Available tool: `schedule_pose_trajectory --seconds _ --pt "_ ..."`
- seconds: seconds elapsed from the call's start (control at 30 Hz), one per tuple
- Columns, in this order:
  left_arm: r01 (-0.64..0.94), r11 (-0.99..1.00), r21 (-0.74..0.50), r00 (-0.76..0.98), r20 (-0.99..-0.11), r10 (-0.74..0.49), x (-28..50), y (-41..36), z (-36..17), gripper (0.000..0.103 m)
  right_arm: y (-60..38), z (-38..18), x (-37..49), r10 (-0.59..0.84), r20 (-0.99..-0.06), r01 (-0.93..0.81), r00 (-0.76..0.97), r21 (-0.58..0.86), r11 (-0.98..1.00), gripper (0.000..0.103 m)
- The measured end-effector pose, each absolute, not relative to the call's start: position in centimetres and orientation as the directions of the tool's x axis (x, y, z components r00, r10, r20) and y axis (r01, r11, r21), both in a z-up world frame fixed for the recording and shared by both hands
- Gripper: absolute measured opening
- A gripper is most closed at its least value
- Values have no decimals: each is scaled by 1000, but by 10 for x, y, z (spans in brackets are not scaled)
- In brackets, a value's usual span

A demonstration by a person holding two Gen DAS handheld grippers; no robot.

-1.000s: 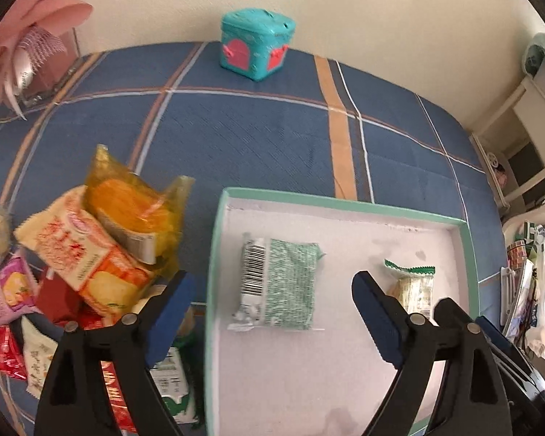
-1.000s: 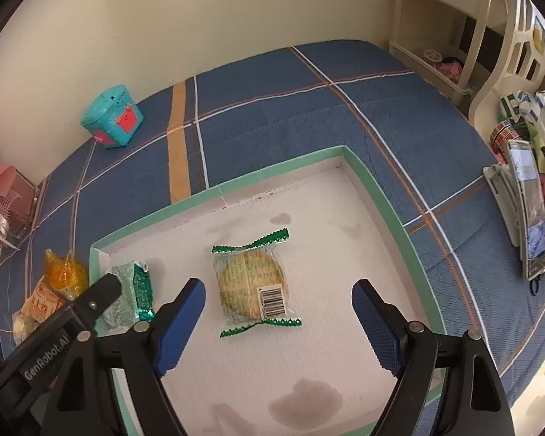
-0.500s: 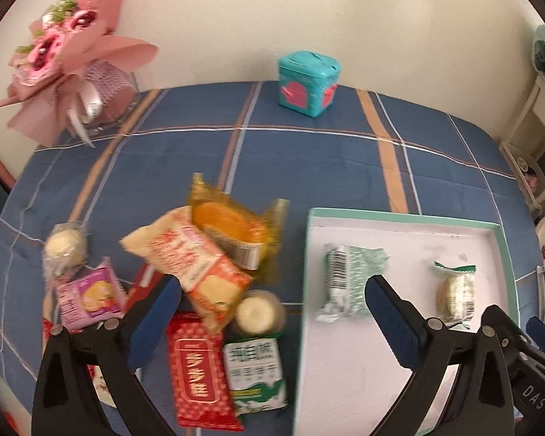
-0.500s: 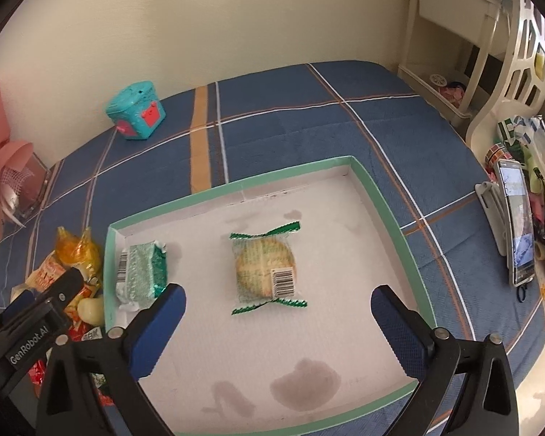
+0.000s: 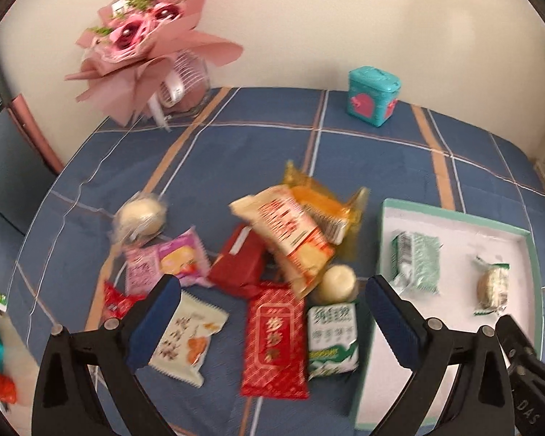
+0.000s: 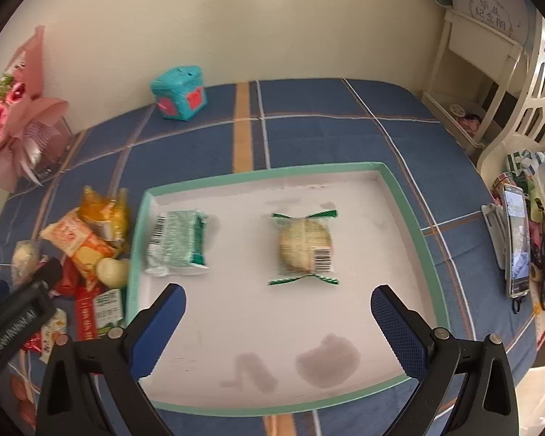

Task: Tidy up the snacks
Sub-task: 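Move both tools back toward the snack pile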

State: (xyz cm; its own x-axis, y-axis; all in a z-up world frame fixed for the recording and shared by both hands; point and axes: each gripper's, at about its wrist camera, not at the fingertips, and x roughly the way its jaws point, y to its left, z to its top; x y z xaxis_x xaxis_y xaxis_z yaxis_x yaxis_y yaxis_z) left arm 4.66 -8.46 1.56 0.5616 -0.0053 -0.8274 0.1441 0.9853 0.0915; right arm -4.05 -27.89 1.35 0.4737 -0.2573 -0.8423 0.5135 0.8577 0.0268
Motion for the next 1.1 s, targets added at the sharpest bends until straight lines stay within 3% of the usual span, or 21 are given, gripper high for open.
schedule_pose_trajectory --seconds 0.33,0.57,0.87,1.1 --pt "125 985 117 556 -831 28 25 -61 20 101 -248 36 -60 -334 -755 497 565 -12 868 103" --pt "83 983 161 533 -841 92 20 -43 17 101 -221 33 -65 -344 -752 444 563 -76 893 103" --pt "-22 983 180 459 -872 170 35 10 -6 101 -176 13 -47 -225 -804 298 550 -63 953 103" --pt "-88 992 90 448 -886 121 48 54 -10 101 -144 2 -28 -91 -829 191 552 20 981 103"
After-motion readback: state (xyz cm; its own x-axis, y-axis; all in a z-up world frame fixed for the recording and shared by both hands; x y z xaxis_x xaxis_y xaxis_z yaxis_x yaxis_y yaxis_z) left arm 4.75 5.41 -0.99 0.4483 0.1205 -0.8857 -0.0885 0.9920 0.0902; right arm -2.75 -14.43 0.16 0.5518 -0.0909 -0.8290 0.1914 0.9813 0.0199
